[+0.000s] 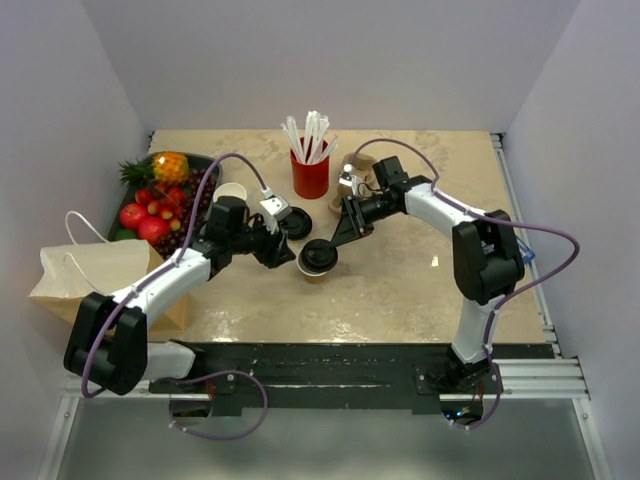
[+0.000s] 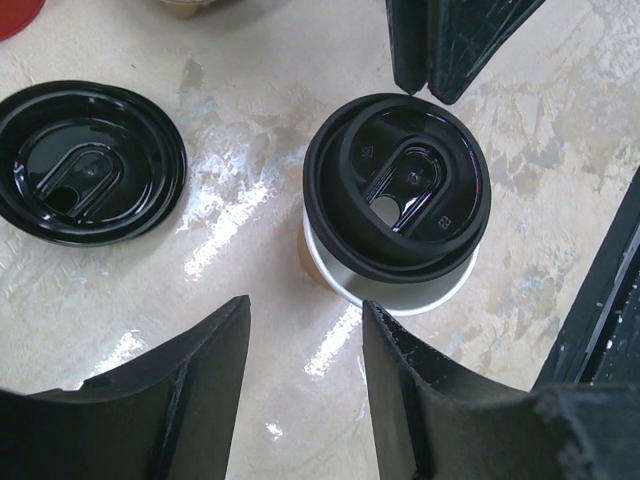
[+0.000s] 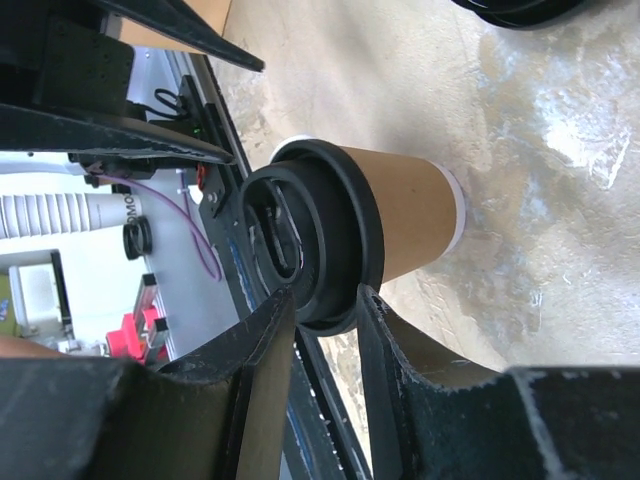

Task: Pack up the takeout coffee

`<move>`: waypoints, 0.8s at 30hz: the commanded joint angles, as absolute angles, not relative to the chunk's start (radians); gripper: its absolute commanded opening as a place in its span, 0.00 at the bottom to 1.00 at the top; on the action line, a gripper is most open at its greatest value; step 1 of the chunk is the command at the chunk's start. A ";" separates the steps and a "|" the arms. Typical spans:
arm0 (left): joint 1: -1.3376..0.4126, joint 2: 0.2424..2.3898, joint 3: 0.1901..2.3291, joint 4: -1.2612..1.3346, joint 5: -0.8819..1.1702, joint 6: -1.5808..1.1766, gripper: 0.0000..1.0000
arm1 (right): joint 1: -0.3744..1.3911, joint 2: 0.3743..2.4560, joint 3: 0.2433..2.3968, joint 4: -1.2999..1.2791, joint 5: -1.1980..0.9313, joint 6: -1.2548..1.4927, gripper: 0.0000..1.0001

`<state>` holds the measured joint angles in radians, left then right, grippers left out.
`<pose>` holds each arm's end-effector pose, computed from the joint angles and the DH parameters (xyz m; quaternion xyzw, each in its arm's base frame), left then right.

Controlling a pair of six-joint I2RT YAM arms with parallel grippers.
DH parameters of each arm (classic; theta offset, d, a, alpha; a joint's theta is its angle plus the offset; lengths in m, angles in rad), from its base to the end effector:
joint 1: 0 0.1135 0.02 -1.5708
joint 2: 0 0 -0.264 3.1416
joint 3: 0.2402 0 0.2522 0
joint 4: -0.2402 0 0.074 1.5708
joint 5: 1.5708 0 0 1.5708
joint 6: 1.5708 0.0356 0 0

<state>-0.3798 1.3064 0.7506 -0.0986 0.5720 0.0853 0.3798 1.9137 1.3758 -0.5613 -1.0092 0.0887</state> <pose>0.2466 -0.1192 0.2268 0.3197 0.8085 -0.3125 0.3827 0.3530 0.1733 0.2053 -0.2352 0.8258 0.5047 0.0898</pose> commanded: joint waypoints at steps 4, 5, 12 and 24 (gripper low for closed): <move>-0.371 1.276 0.727 -0.086 0.586 0.045 0.53 | 0.403 1.856 1.424 -0.577 -0.989 0.058 0.35; -0.371 1.276 0.724 -0.084 0.586 0.044 0.53 | 0.403 1.856 1.424 -0.577 -0.986 0.058 0.35; -0.364 1.275 0.718 -0.083 0.578 0.040 0.53 | 0.423 1.873 1.439 -0.580 -0.982 0.058 0.35; -0.354 1.275 0.713 -0.089 0.589 0.035 0.53 | 0.456 1.888 1.457 -0.588 -0.973 0.054 0.35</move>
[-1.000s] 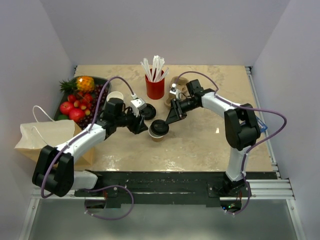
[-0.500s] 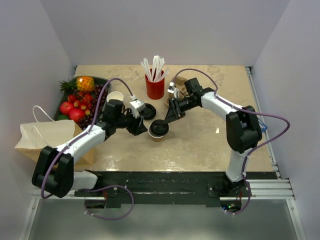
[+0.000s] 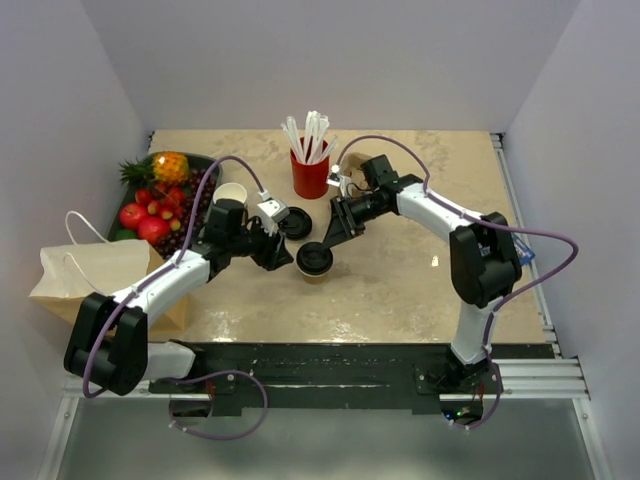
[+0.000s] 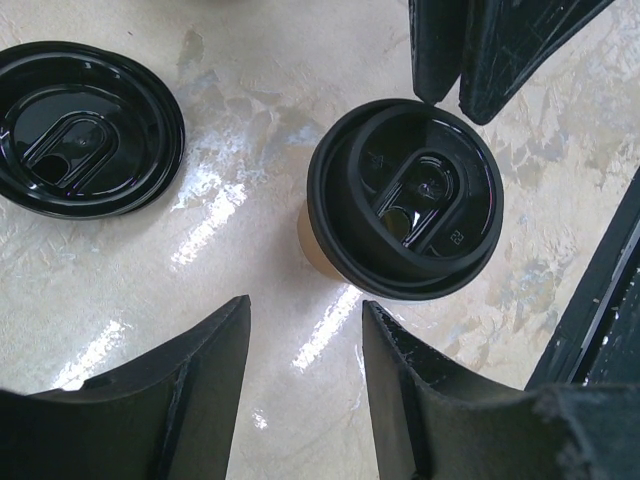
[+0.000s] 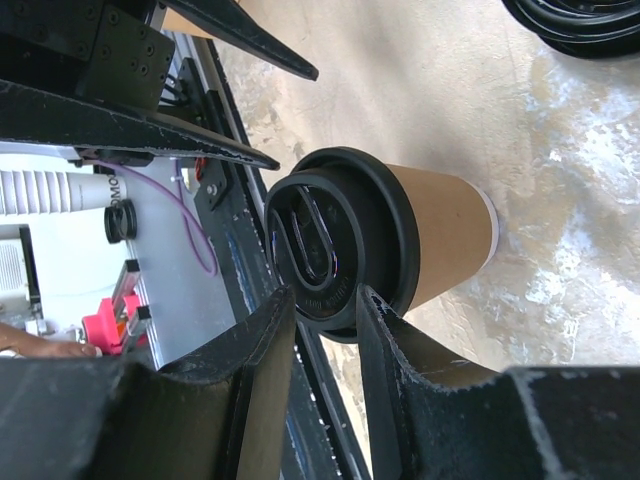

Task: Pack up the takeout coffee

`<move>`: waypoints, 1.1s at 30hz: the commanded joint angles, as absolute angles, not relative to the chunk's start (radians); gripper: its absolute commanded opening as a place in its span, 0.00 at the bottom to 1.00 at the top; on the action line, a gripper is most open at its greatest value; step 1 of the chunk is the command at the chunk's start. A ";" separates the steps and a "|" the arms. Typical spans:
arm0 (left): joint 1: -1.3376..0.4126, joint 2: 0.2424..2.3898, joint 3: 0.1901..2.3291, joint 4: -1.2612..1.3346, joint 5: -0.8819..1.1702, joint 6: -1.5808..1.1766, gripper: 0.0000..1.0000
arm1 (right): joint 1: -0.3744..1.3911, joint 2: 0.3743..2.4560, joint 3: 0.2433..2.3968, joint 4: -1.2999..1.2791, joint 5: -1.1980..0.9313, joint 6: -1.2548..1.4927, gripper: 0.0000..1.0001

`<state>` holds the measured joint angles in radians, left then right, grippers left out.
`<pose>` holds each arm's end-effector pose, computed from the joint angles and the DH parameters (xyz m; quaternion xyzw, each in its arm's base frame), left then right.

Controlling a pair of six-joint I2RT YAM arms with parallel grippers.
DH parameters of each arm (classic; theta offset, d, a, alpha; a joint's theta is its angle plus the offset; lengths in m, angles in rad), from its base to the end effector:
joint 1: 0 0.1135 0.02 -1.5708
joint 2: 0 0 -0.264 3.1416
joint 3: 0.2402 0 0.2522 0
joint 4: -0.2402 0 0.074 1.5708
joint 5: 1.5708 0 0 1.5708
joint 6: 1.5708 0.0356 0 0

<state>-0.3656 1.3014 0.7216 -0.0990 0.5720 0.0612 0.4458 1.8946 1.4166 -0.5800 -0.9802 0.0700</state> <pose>0.2438 -0.1140 0.2187 0.3022 0.8201 -0.3143 0.3705 0.3438 0.1971 0.2226 -0.2767 0.8161 0.4973 0.1002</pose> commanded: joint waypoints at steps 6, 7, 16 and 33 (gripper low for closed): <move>-0.350 1.275 0.721 -0.095 0.603 0.034 0.53 | 0.459 1.896 1.474 -0.597 -0.971 0.049 0.35; -0.350 1.275 0.722 -0.097 0.606 0.034 0.53 | 0.459 1.890 1.485 -0.601 -0.971 0.040 0.35; -0.334 1.273 0.732 -0.104 0.744 0.014 0.55 | 0.419 1.821 1.513 -0.653 -0.988 -0.052 0.40; -0.279 1.348 0.675 -0.041 0.831 -0.210 0.56 | 0.370 1.864 1.413 -0.670 -0.891 -0.052 0.62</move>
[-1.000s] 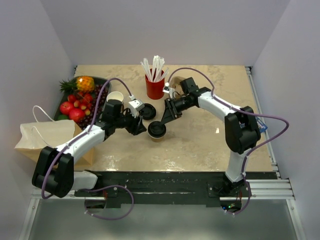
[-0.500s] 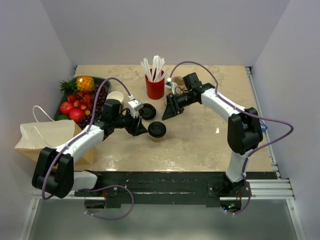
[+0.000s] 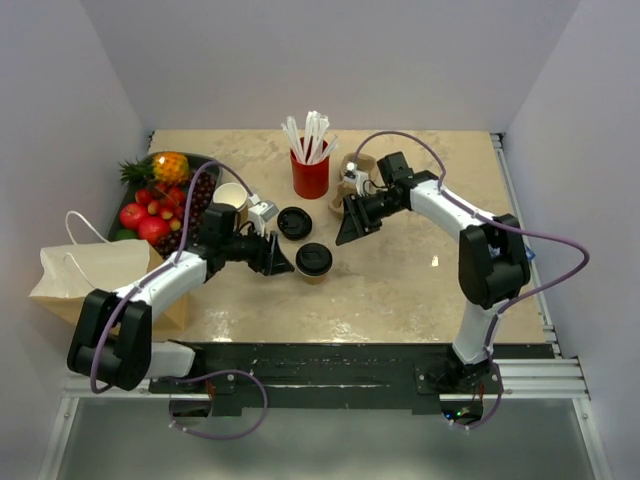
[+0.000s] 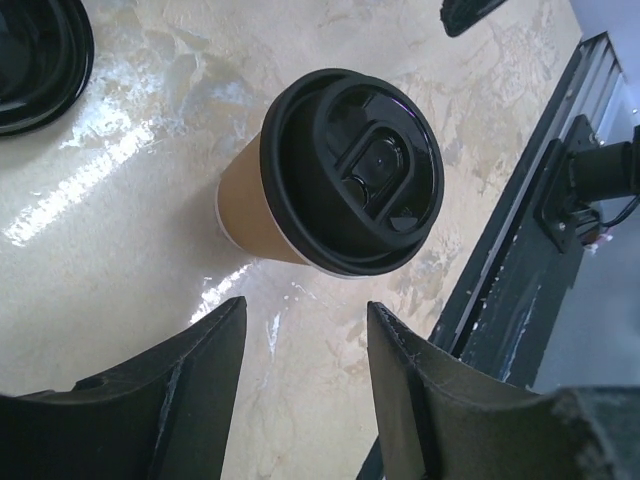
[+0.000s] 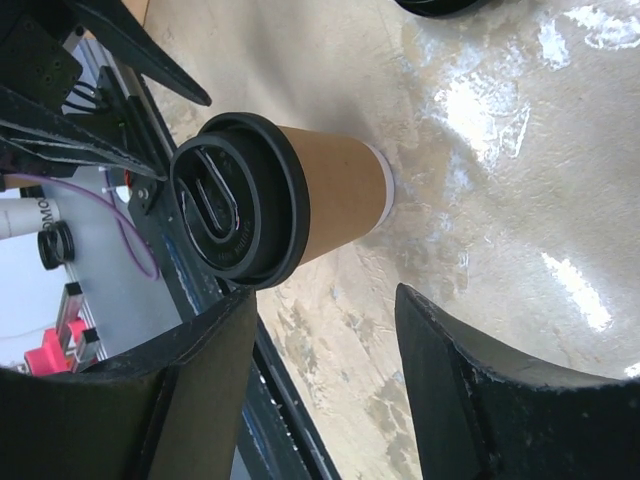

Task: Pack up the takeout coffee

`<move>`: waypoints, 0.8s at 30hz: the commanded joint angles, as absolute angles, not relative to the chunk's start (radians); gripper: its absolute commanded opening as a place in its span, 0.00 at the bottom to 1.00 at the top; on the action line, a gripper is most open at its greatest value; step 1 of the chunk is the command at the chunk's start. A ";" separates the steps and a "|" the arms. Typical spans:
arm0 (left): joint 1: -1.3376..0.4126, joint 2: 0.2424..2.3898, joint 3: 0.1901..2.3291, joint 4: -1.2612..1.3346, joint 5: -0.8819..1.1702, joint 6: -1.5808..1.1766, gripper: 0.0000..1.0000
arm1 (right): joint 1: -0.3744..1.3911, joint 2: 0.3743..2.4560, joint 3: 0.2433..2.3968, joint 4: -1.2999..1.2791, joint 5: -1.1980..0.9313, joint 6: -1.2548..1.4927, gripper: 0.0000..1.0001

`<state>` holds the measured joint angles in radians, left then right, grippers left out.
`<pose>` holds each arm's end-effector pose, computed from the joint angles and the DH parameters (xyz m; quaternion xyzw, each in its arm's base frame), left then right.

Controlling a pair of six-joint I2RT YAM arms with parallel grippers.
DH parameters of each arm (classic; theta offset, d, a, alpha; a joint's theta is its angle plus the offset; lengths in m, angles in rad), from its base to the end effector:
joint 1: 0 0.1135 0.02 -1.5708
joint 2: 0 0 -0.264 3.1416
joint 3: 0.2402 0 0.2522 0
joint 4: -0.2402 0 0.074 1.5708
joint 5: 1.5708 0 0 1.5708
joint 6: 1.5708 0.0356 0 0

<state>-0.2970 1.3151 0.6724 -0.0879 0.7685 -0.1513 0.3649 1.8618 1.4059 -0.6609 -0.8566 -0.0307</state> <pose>0.2408 -0.0996 0.2037 0.2141 0.8331 -0.4178 0.2926 0.3498 0.1624 0.2250 -0.2658 0.8507 0.4331 0.1346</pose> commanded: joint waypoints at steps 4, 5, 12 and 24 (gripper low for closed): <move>-0.267 1.390 0.687 -0.025 0.880 -0.219 0.56 | 0.371 1.870 1.391 -0.644 -0.907 -0.025 0.61; -0.267 1.394 0.687 -0.023 0.897 -0.218 0.56 | 0.374 1.873 1.387 -0.641 -0.916 -0.018 0.60; -0.264 1.420 0.693 0.049 0.928 -0.248 0.56 | 0.388 1.888 1.388 -0.650 -0.931 -0.031 0.59; -0.247 1.466 0.715 0.077 0.925 -0.279 0.56 | 0.411 1.927 1.411 -0.646 -0.931 -0.018 0.58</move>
<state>-0.2596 1.4551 0.6788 0.0341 0.8989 -0.2527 0.4023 1.9224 1.3834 -0.6579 -0.9081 -0.0238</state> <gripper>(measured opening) 0.557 0.586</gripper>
